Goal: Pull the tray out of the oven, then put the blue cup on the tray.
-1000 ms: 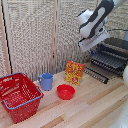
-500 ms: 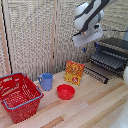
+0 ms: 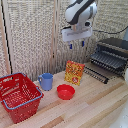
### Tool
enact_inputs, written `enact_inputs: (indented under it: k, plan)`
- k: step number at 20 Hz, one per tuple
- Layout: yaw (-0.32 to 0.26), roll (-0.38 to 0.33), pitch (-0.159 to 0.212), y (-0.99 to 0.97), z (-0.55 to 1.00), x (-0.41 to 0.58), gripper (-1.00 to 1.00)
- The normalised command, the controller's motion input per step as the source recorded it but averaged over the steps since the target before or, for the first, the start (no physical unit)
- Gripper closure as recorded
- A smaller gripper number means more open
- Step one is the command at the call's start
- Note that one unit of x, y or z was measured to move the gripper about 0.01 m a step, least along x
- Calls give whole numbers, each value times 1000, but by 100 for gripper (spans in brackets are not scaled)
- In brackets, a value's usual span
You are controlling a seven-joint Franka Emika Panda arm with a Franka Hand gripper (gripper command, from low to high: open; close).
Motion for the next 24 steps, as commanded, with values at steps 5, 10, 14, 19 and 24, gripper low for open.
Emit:
enact_inputs:
  k: [5,10,14,19,24]
  plan:
    - [-14,200,-181,742,26,37,-100]
    - [0,153,-156,827,-46,0,-100]
    - [0,121,-80,704,-201,-28,-100]
    - [0,81,21,524,-318,-292,-100]
    - [0,13,30,301,-194,-354,-100]
